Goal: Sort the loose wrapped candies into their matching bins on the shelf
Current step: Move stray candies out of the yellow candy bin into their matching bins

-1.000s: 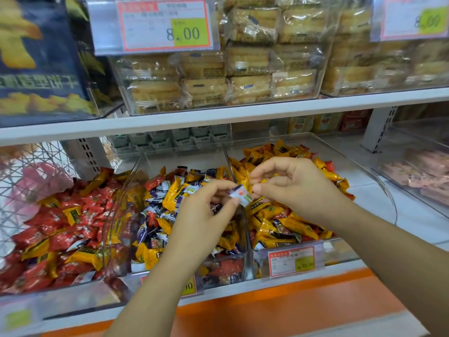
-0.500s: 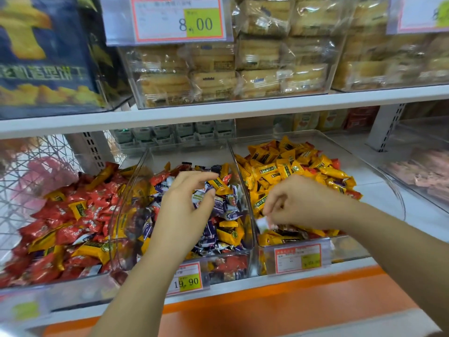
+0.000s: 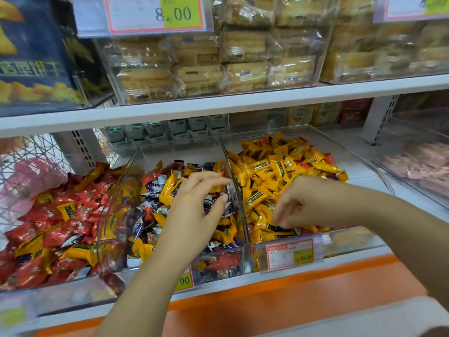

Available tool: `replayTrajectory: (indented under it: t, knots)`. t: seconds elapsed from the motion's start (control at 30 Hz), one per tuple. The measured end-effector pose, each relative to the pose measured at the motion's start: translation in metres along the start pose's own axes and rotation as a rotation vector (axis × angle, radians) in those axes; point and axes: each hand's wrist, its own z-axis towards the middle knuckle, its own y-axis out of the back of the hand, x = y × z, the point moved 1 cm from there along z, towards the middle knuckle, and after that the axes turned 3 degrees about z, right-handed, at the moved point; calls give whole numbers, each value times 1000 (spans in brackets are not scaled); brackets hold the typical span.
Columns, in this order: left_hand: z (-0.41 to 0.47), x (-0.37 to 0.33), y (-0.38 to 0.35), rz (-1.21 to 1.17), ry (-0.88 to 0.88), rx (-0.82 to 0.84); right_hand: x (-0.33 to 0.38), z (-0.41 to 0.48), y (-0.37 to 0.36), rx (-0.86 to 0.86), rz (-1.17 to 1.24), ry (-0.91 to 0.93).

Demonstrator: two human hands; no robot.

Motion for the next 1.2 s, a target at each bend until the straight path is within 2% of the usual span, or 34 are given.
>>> replayTrajectory:
  t: [0.07, 0.2, 0.37, 0.43, 0.57, 0.7, 0.8, 0.9, 0.97, 1.1, 1.2]
  knots:
    - [0, -2, -4, -6, -29, 37, -7, 0, -5, 31, -152, -12]
    - [1, -4, -9, -10, -45, 73, -18, 7, -10, -44, -351, -48]
    - [0, -4, -10, -23, -28, 76, -19, 16, -12, -100, -426, 24]
    - [0, -3, -10, -28, -20, 78, -22, 19, -11, -120, -365, 60]
    - [1, -4, -6, -46, -12, 35, -22, 11, -2, -226, -74, 78]
    - [3, -6, 1, -91, 6, -181, 9, 9, 9, -434, 253, 157]
    - [4, -7, 5, -97, 23, -316, 36, 21, 6, -394, 377, 224]
    - [3, -6, 6, -107, 42, -302, 35, 25, 8, -351, 351, 225]
    - [2, -5, 5, -113, 36, -249, 18, 20, 14, -369, 304, 161]
    - [2, -6, -2, -117, 32, -159, -26, 12, 10, -280, 52, -4]
    - [4, -10, -6, -116, 31, -138, -37, 14, -3, -240, -76, -30]
